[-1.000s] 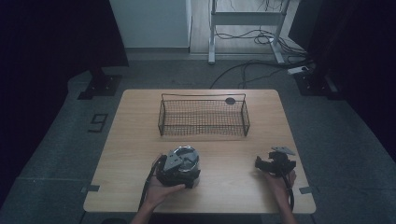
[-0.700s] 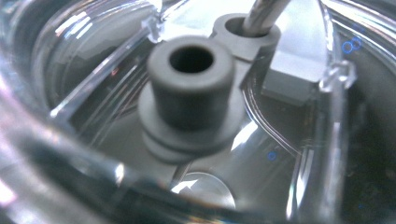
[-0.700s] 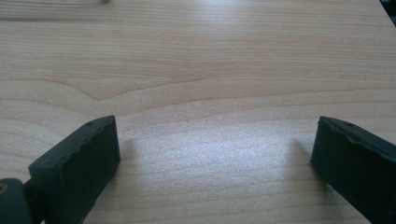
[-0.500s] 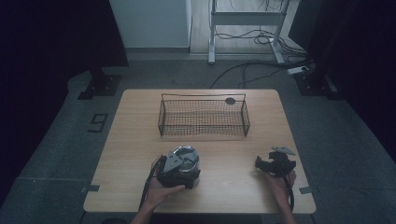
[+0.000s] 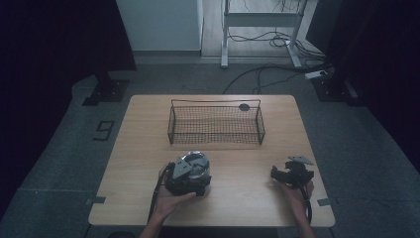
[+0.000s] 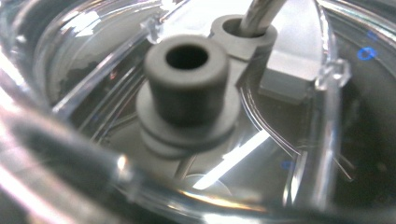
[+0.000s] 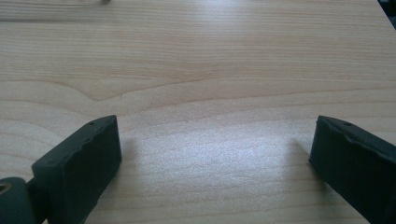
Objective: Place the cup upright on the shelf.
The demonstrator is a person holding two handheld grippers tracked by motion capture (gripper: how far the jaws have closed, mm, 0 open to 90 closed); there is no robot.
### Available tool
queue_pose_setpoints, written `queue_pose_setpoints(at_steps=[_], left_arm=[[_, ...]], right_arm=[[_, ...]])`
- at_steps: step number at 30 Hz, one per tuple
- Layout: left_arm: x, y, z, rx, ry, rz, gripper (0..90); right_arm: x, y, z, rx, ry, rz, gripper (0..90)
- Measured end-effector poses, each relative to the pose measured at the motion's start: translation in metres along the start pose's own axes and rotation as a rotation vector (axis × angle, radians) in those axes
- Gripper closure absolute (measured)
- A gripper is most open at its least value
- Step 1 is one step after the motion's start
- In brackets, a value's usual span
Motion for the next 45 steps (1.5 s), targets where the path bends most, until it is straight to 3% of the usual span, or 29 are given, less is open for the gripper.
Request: queue_pose_setpoints(at_steps=[5, 16, 26, 35, 45], left_arm=[[0.007, 0.007, 0.018, -0.011, 0.011, 0.049, 3.6], [0.012, 0.016, 0.036, -0.034, 0.040, 0.074, 3.6], [0.013, 0.029, 0.052, -0.063, 0.037, 0.111, 3.6], [0.016, 0.039, 0.065, -0.088, 0.040, 0.076, 3.6], [0.027, 0.048, 0.078, -0.118, 0.057, 0.079, 3.6]], right_arm=[[0.000, 0.000, 0.000, -0.002, 0.001, 0.003, 2.9], [0.001, 0.001, 0.000, -0.001, 0.000, 0.006, 3.0], [0.001, 0.000, 0.000, -0.003, 0.006, 0.011, 3.2], [0.001, 0.000, 0.001, -0.003, 0.007, 0.009, 2.7], [0.000, 0.000, 0.001, -0.003, 0.002, 0.006, 2.7]])
Point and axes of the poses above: each handheld gripper's, and its own axes: y roughly backward along the jaws, z roughly out of its top, x roughly to its left, the point moved 9 cm from there along -y, roughly forward along the jaws, and after that the axes turned 14 degrees about -z, right-handed, at the moved point
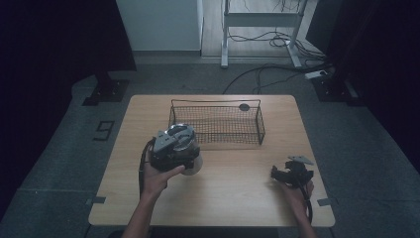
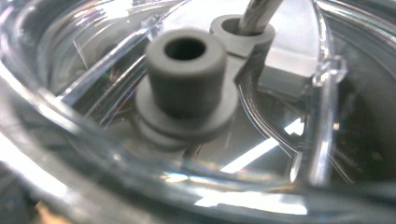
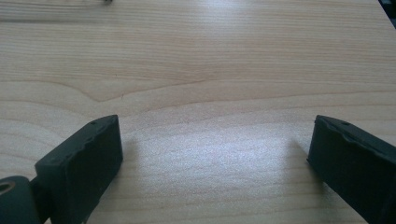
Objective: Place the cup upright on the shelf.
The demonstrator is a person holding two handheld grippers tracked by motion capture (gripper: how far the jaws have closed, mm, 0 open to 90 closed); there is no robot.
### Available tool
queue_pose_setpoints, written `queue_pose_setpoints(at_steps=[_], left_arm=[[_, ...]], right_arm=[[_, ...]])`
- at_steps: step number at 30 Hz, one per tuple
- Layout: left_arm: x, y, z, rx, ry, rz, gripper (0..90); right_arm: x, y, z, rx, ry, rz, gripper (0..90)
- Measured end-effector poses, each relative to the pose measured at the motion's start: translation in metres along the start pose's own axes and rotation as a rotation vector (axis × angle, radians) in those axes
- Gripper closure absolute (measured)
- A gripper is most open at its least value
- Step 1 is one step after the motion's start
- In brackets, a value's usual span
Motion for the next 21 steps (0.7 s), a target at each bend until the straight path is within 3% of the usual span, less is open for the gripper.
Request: queue_pose_setpoints(at_steps=[21], left_arm=[[0.023, -0.005, 0.021, 0.000, 0.010, 0.036, 3.6]], right_arm=[[0.000, 0.000, 0.000, -0.002, 0.002, -0.001, 2.8]])
Point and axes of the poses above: each handheld gripper's, and its own axes: y roughly backward along the jaws, z roughly out of its top, x roughly to its left, the point moved 9 cm from there along -y, roughly forward along the jaws, and after that the axes turned 14 degrees about -z, right-handed, at the moved point
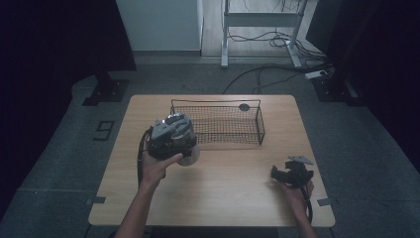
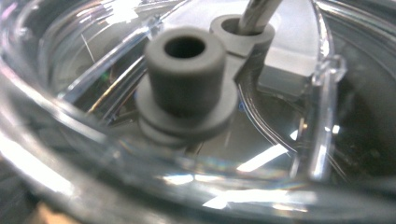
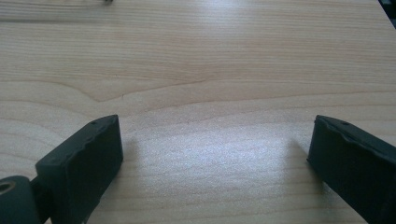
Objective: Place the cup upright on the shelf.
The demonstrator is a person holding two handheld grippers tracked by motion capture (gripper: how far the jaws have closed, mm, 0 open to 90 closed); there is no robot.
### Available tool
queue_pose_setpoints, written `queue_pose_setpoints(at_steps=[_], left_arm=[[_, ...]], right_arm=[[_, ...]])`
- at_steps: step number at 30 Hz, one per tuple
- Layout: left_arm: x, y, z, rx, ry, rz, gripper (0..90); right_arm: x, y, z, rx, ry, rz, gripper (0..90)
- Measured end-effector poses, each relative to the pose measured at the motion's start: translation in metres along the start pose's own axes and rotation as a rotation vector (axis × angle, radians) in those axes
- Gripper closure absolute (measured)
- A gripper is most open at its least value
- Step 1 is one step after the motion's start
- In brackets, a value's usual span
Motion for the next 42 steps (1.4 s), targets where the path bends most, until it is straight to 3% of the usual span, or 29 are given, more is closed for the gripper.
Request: queue_pose_setpoints(at_steps=[4, 21, 42], left_arm=[[0.003, -0.003, 0.002, 0.000, 0.010, -0.002, 3.6], [0.009, -0.008, 0.020, 0.004, -0.023, 0.021, 3.6], [0.020, -0.032, 0.045, 0.020, -0.033, 0.046, 3.6]], right_arm=[[0.000, 0.000, 0.000, 0.001, 0.001, 0.000, 2.8], [0.000, 0.000, 0.000, 0.000, 0.002, 0.001, 3.0], [0.000, 0.000, 0.000, -0.002, 0.001, 0.002, 3.1]])
Point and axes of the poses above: each handheld gripper's, and its own axes: y roughly backward along the jaws, z roughly out of its top, x roughly to its left, the point moved 9 cm from there along -y, roughly forward along the jaws, and after that the axes turned 14 degrees about -z, right-handed, at the moved point
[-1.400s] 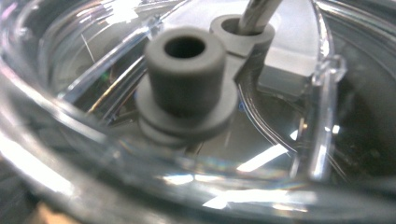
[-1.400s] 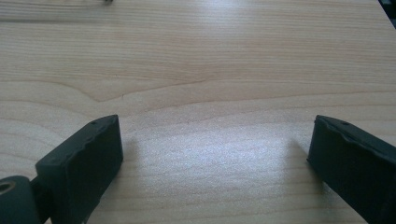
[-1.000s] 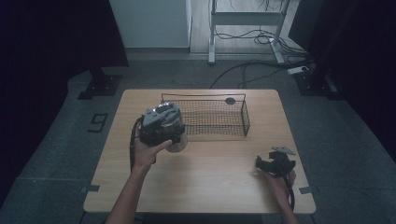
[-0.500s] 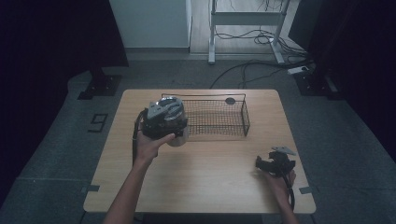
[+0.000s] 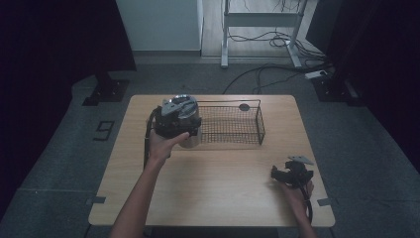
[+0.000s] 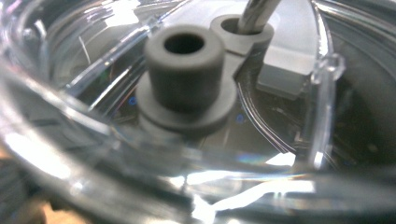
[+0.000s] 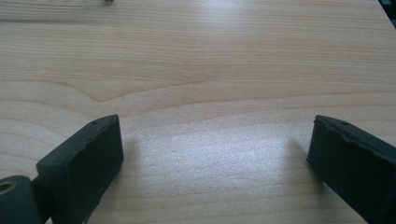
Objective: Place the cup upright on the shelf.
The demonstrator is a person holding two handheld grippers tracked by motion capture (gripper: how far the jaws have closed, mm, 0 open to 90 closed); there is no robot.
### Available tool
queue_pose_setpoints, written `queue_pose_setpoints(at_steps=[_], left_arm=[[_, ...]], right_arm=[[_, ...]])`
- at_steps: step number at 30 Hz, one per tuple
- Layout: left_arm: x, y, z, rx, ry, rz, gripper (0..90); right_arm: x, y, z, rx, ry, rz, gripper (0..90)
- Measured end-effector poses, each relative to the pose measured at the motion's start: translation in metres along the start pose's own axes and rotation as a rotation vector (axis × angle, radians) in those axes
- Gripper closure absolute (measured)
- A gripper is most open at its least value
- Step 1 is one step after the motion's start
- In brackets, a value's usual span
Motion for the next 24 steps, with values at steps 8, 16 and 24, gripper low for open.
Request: queue_pose_setpoints(at_steps=[8, 16, 24], left_arm=[[0.003, -0.008, 0.007, 0.005, -0.001, 0.009, 3.7], [0.010, -0.015, 0.010, 0.006, 0.014, 0.013, 3.6], [0.020, -0.022, 0.013, 0.014, 0.034, 0.029, 3.7]], right_arm=[[0.000, 0.000, 0.000, 0.000, 0.000, 0.000, 3.1], [0.000, 0.000, 0.000, -0.001, 0.000, 0.000, 3.1], [0.000, 0.000, 0.000, -0.001, 0.003, 0.001, 3.2]])
Point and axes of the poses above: each handheld gripper's, and its own axes: y roughly backward along the jaws, z roughly out of its top, x roughly to its left, the point moved 9 cm from there along -y, roughly forward along the jaws, and after that the axes turned 14 degrees about -z, right-handed, at the moved point
